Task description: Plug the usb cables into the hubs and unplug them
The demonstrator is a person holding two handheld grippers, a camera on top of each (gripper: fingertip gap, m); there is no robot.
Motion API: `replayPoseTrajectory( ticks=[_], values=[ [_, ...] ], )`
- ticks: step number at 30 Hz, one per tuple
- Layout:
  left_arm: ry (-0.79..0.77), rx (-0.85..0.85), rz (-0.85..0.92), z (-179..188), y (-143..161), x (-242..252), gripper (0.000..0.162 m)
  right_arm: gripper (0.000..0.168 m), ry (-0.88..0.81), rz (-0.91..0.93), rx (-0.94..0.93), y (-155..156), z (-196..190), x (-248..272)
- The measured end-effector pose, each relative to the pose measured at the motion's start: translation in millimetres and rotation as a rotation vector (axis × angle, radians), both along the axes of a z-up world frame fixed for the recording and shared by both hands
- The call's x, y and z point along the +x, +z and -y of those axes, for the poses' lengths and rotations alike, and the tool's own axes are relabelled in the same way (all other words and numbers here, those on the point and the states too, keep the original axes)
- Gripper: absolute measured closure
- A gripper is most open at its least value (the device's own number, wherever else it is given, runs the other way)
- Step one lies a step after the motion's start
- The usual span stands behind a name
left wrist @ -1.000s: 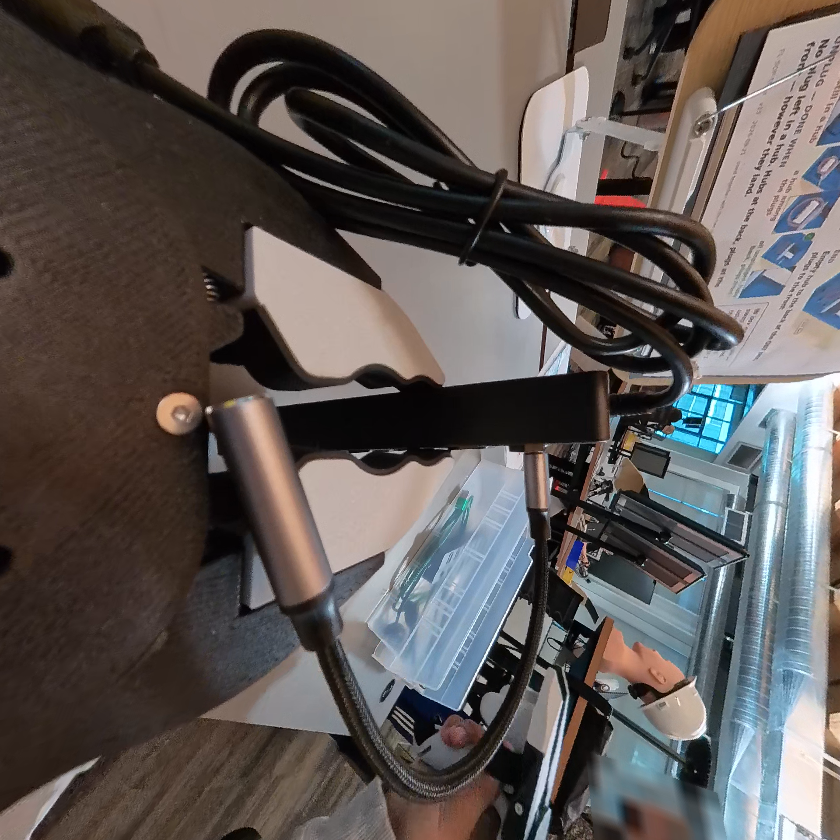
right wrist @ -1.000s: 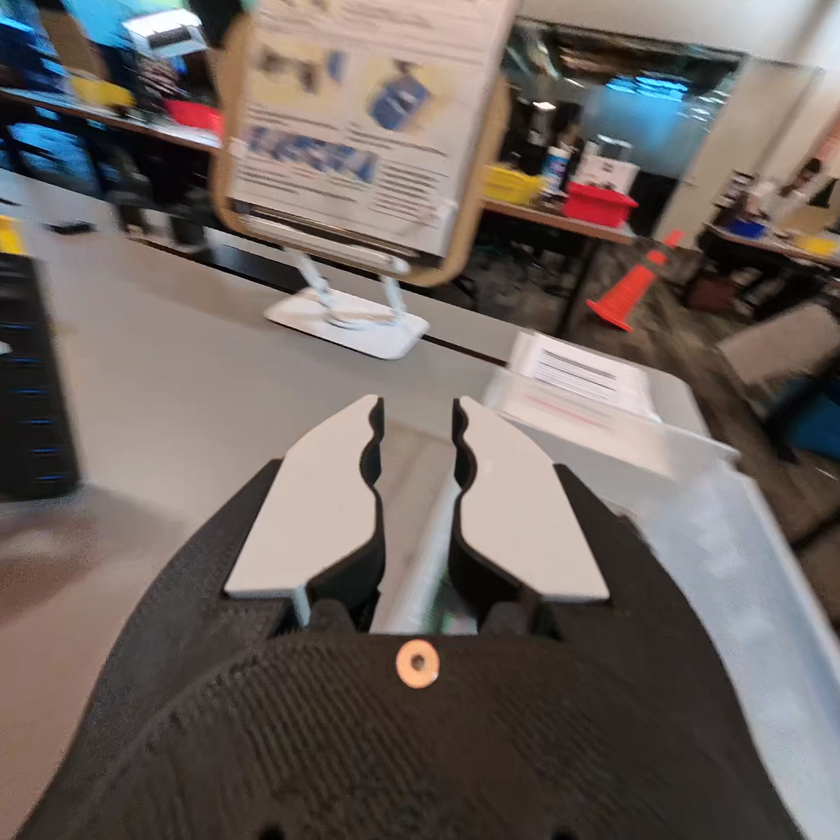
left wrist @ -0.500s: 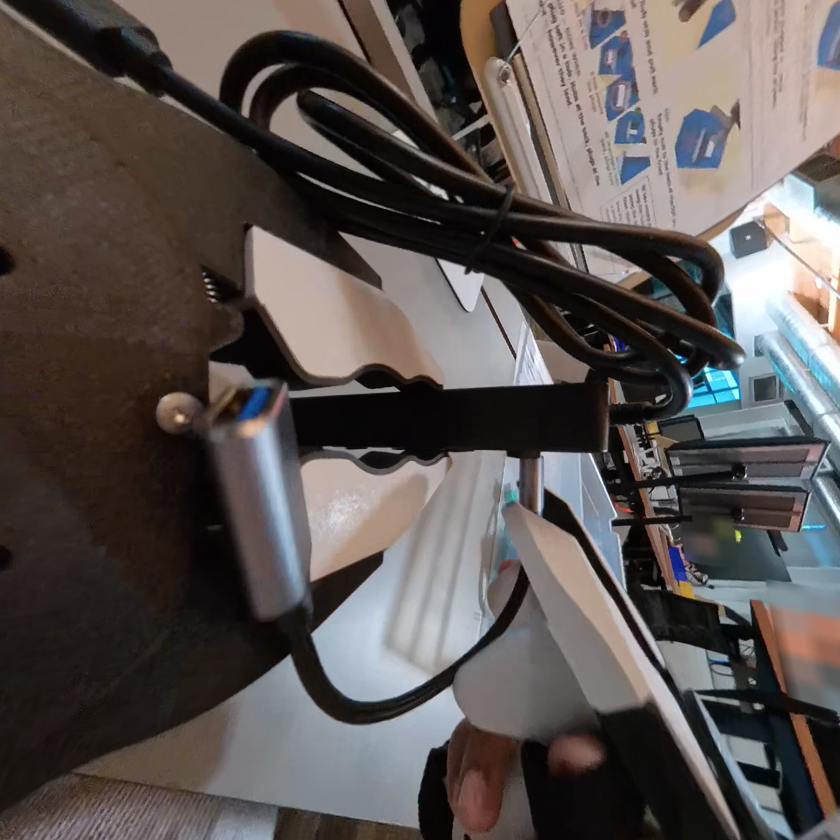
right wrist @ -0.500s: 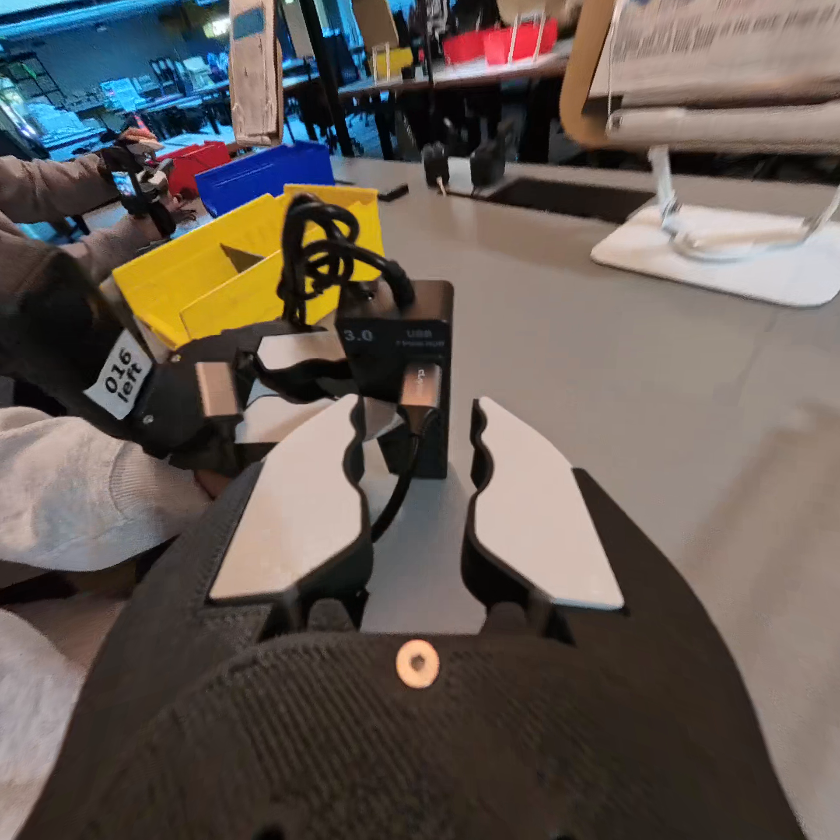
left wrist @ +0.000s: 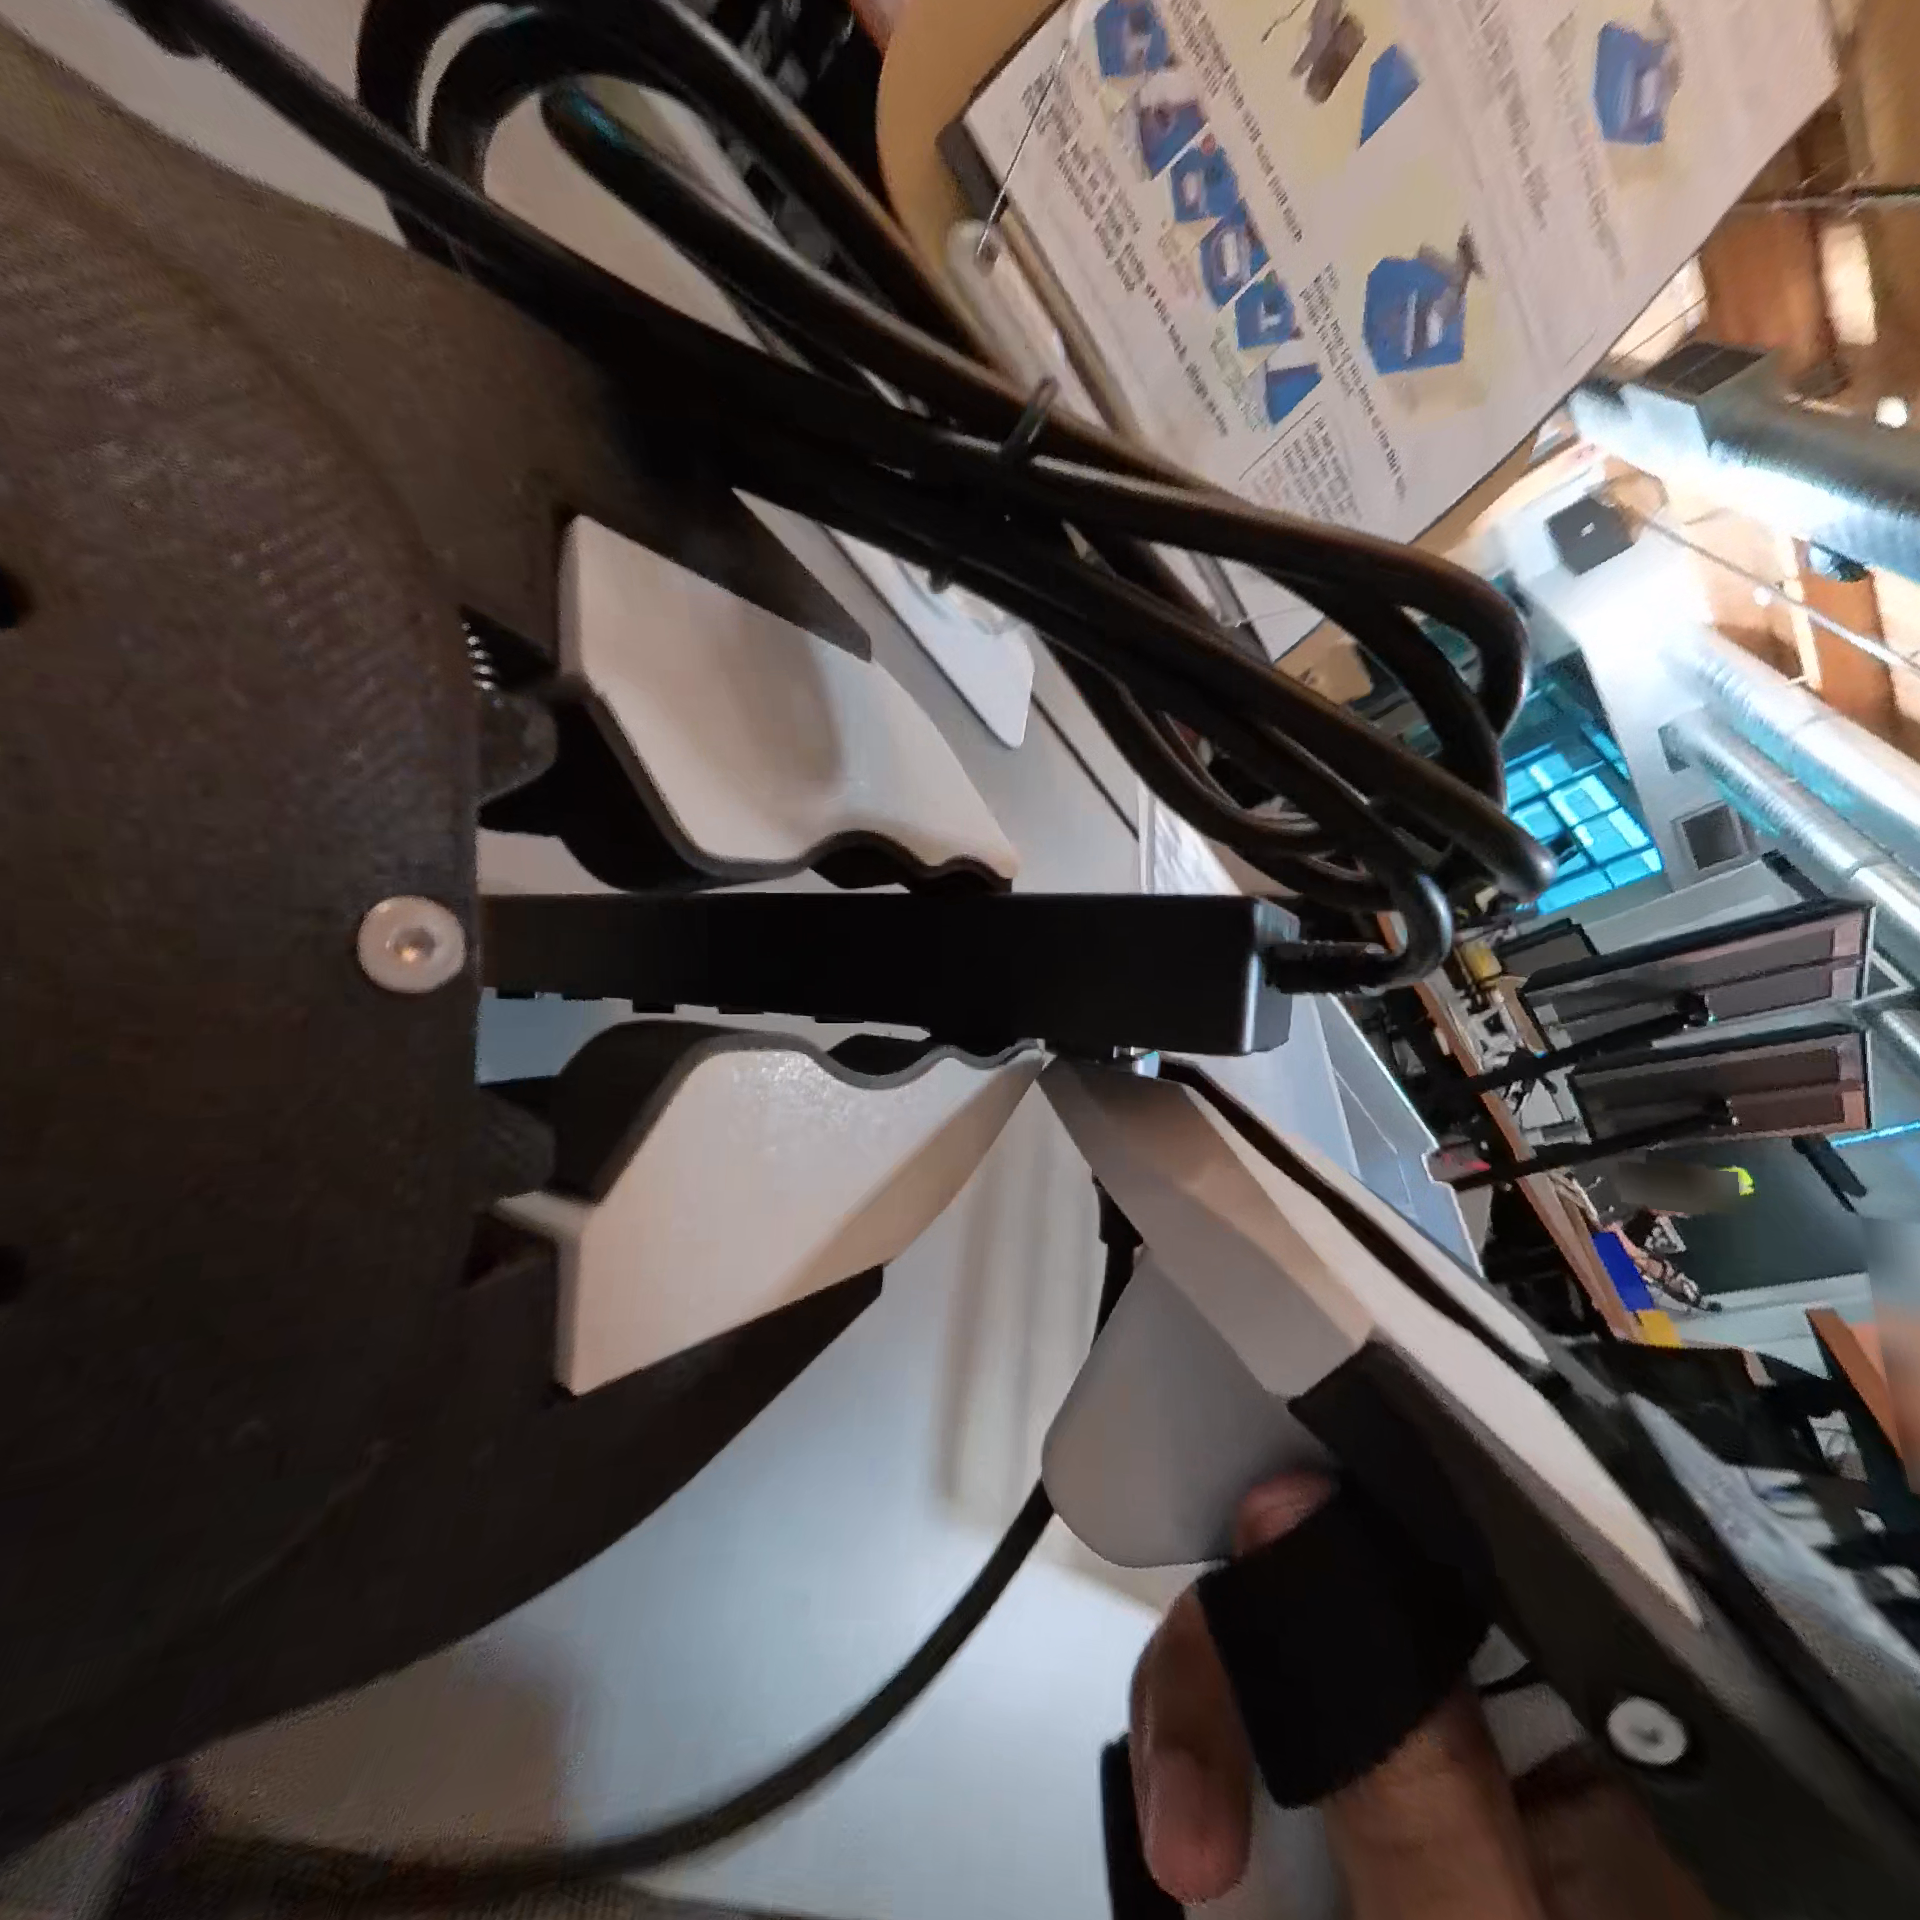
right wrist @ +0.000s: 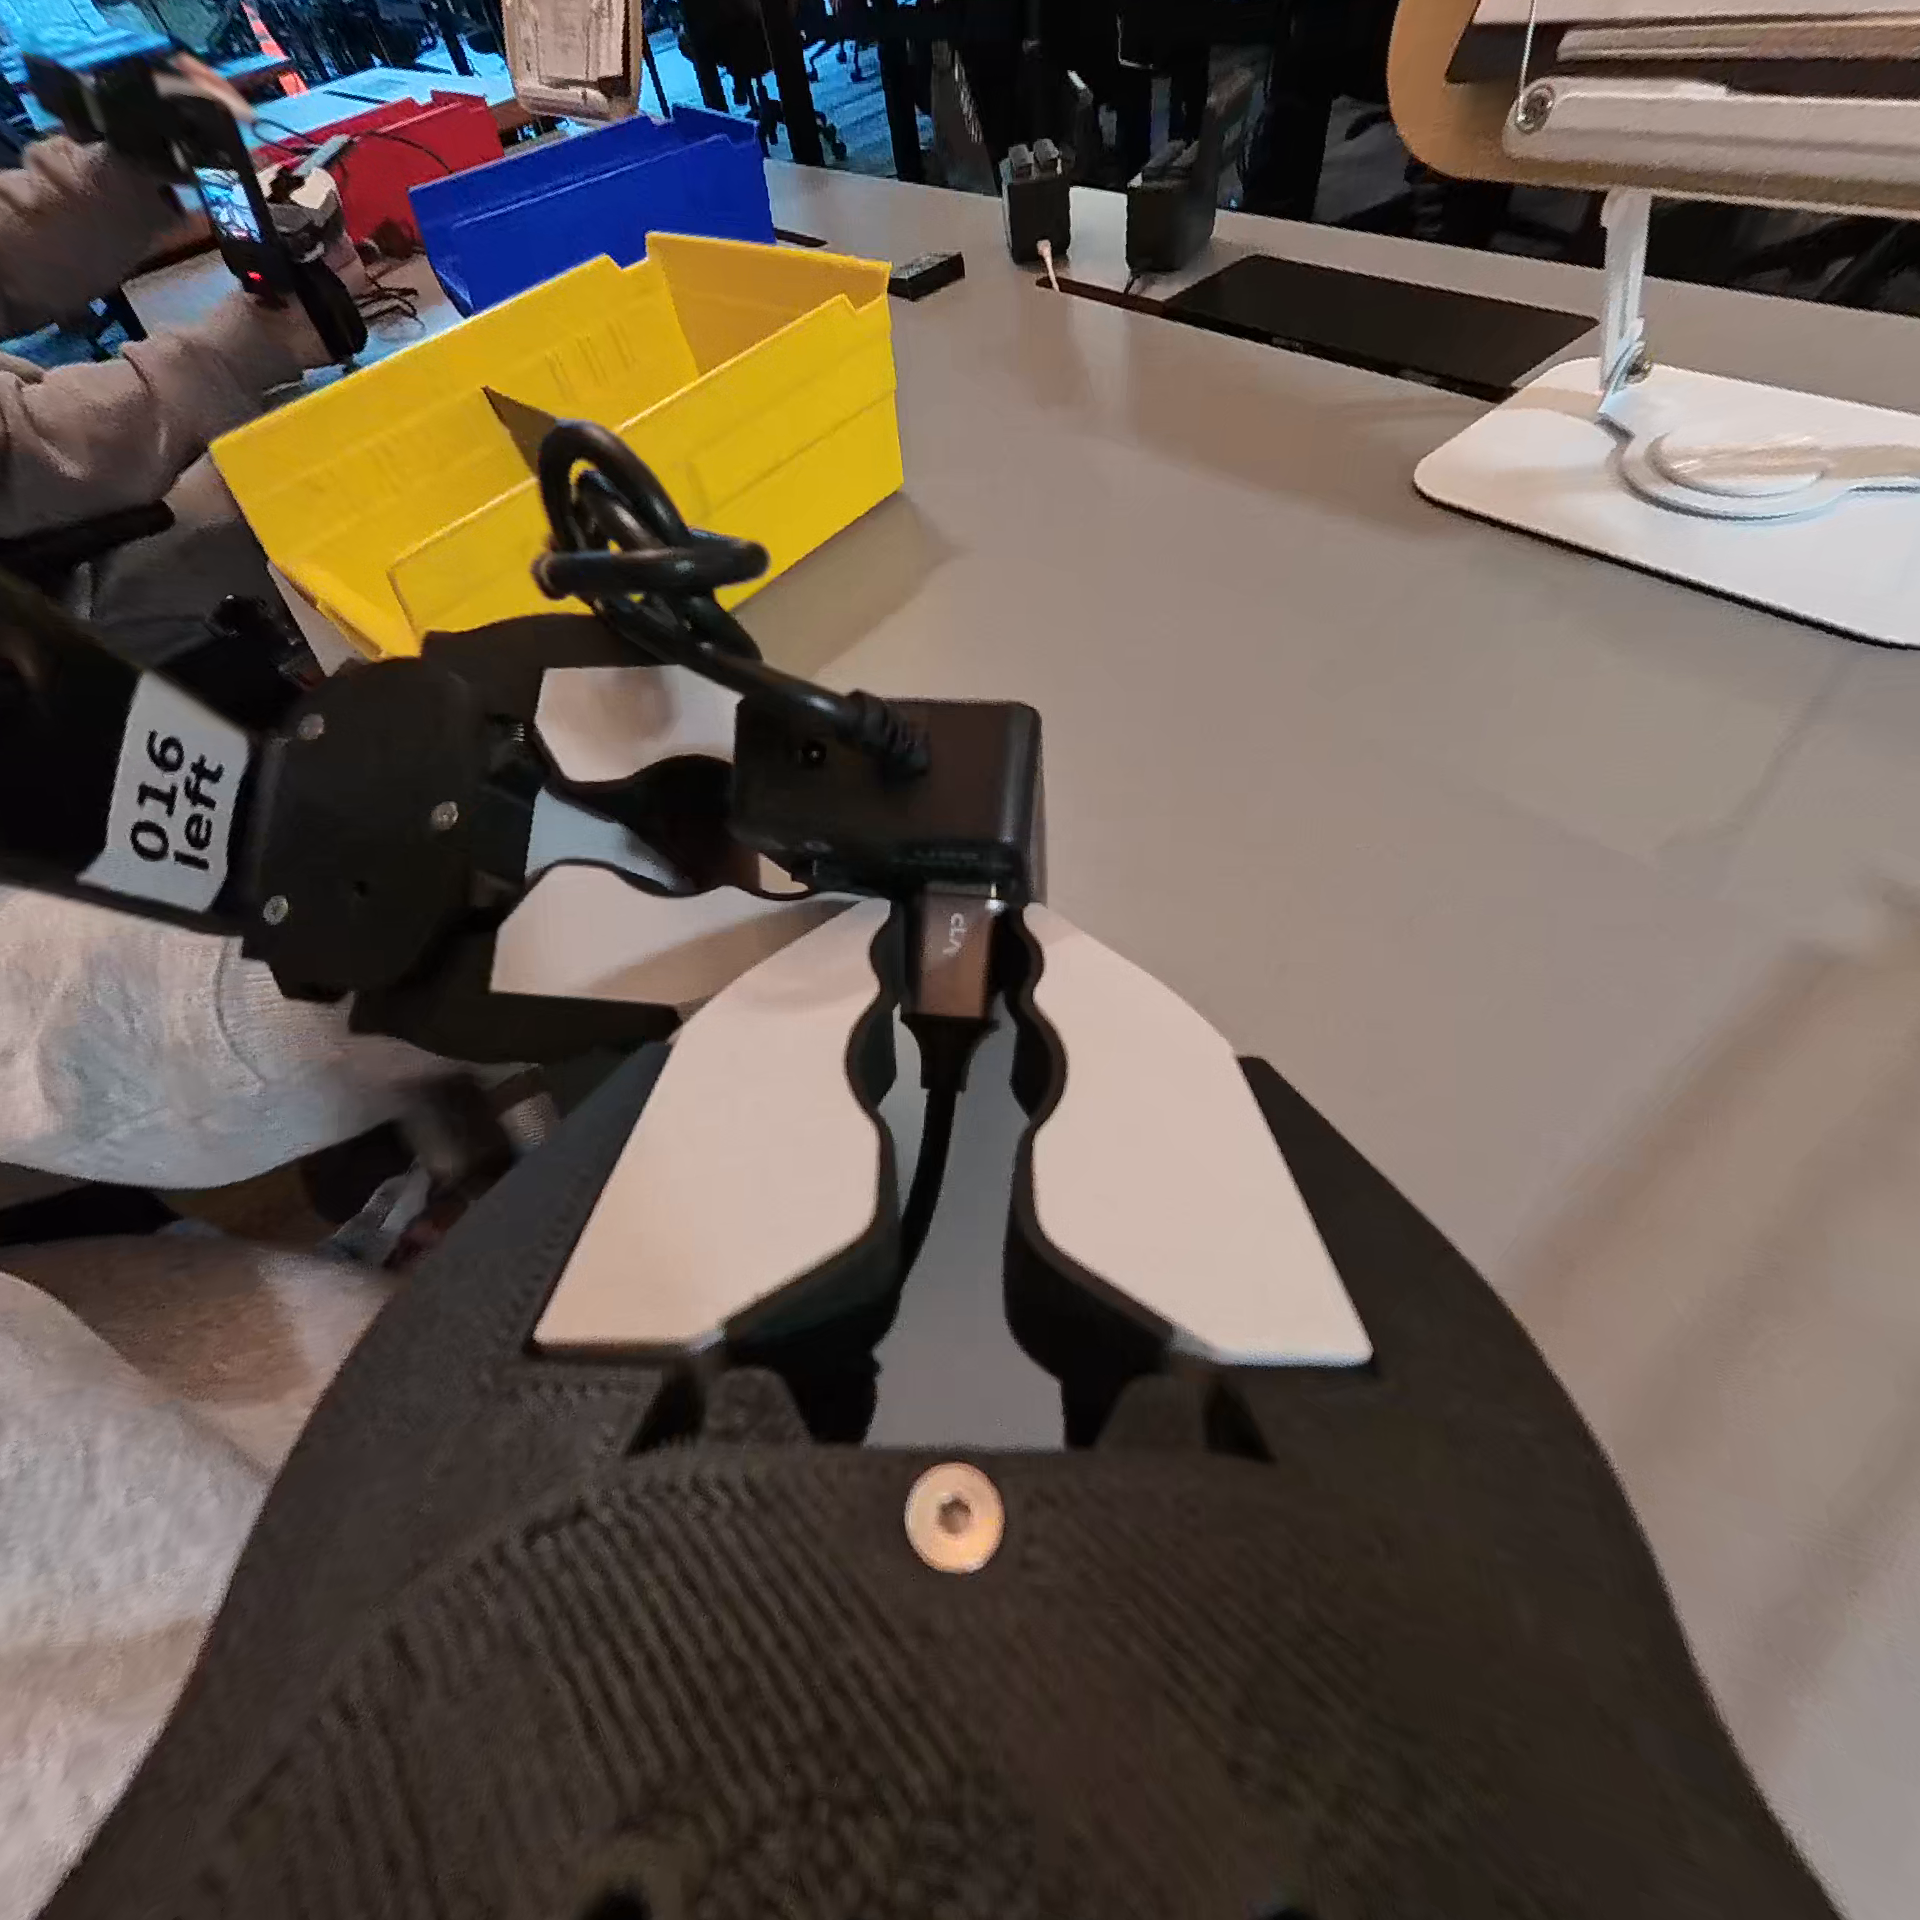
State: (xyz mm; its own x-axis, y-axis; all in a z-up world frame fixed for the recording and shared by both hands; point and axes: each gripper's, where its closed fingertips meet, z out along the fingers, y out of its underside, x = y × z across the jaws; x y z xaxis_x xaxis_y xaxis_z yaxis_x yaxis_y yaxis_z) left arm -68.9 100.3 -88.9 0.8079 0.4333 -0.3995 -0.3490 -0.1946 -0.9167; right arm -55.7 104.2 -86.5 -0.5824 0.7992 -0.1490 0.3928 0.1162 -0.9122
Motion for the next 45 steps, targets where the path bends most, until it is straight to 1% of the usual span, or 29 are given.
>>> replayPoseTrajectory(
  ticks=[2, 6, 7, 10, 11, 12, 13, 14, 15, 17, 19, 20, 22, 23, 25, 26, 28, 30, 32, 34, 36, 38, 40, 42, 45],
  values=[
    [-0.009, -0.016, 0.058, -1.2, -1.6, -1.8, 0.135, 0.15, -0.008, 0.002, 0.016, 0.5, -1.2, 0.0],
    [-0.007, -0.001, 0.089, -0.6, 0.1, -3.6, 0.134, 0.15, -0.032, -0.041, 0.09, 3.0, -1.5, -0.2],
    [-0.008, 0.005, 0.101, -0.3, 0.4, -3.8, 0.134, 0.15, -0.033, -0.04, 0.091, 3.4, -1.2, -0.3],
    [0.008, 0.021, 0.15, -0.8, 0.9, -6.4, 0.134, 0.15, -0.032, 0.014, 0.015, 3.8, -2.0, -0.1],
    [0.131, 0.079, 0.191, 10.5, 3.5, -26.9, 0.135, 0.15, -0.025, 0.03, 0.044, 0.5, -3.0, 2.6],
    [0.195, 0.157, 0.278, 28.0, 6.7, -52.5, 0.135, 0.15, -0.038, 0.019, 0.123, -3.8, -6.1, 5.6],
    [0.212, 0.196, 0.376, 44.2, 7.5, -73.2, 0.135, 0.15, -0.064, -0.027, 0.202, -2.8, -9.9, 7.9],
    [0.226, 0.237, 0.394, 58.3, 14.0, -84.6, 0.135, 0.15, -0.076, -0.085, 0.232, 5.3, -10.4, 9.7],
    [0.225, 0.266, 0.368, 66.2, 21.4, -85.8, 0.135, 0.15, -0.068, -0.12, 0.223, 15.9, -8.0, 11.1],
    [0.208, 0.27, 0.356, 65.7, 23.5, -79.5, 0.135, 0.15, -0.078, -0.178, 0.194, 42.5, -12.8, 8.7],
    [0.19, 0.252, 0.337, 58.4, 20.4, -74.8, 0.135, 0.15, -0.122, -0.266, 0.138, 84.7, -34.0, 9.1],
    [0.182, 0.231, 0.31, 54.9, 18.6, -73.3, 0.134, 0.15, -0.139, -0.328, 0.081, 112.6, -47.9, 14.8],
    [0.175, 0.202, 0.276, 50.5, 14.2, -70.9, 0.135, 0.15, -0.226, -0.488, -0.043, 170.6, -88.8, 34.1],
    [0.165, 0.201, 0.281, 48.4, 12.0, -69.1, 0.134, 0.15, -0.28, -0.558, -0.098, 194.4, -112.9, 45.9],
    [0.148, 0.199, 0.307, 44.1, 7.9, -65.6, 0.134, 0.15, -0.389, -0.658, -0.175, 225.3, -162.4, 66.6],
    [0.14, 0.196, 0.314, 42.0, 6.7, -63.9, 0.135, 0.15, -0.445, -0.68, -0.188, 230.9, -186.9, 72.6],
    [0.125, 0.186, 0.307, 38.5, 6.7, -59.7, 0.135, 0.15, -0.518, -0.686, -0.21, 229.3, -227.3, 77.8],
    [0.118, 0.177, 0.289, 36.2, 7.8, -55.8, 0.134, 0.15, -0.574, -0.677, -0.224, 216.6, -260.6, 74.6],
    [0.105, 0.172, 0.282, 33.5, 8.1, -51.8, 0.134, 0.15, -0.63, -0.599, -0.21, 187.9, -289.3, 61.5],
    [0.086, 0.163, 0.285, 30.4, 6.7, -48.1, 0.134, 0.15, -0.688, -0.503, -0.181, 152.5, -313.4, 47.3],
    [0.081, 0.164, 0.284, 29.5, 6.1, -46.4, 0.134, 0.15, -0.726, -0.422, -0.184, 123.3, -329.8, 38.1],
    [0.079, 0.163, 0.283, 29.6, 6.0, -45.9, 0.134, 0.15, -0.745, -0.347, -0.191, 101.9, -340.9, 32.7],
    [0.078, 0.169, 0.285, 30.0, 6.1, -46.6, 0.134, 0.15, -0.761, -0.273, -0.156, 83.5, -350.4, 30.3],
    [0.076, 0.173, 0.29, 30.3, 6.1, -47.2, 0.134, 0.15, -0.783, -0.254, -0.117, 76.1, -358.6, 32.2],
    [0.074, 0.18, 0.295, 31.2, 6.1, -48.2, 0.134, 0.15, -0.809, -0.279, -0.129, 80.5, -367.8, 38.2]
  ],
)
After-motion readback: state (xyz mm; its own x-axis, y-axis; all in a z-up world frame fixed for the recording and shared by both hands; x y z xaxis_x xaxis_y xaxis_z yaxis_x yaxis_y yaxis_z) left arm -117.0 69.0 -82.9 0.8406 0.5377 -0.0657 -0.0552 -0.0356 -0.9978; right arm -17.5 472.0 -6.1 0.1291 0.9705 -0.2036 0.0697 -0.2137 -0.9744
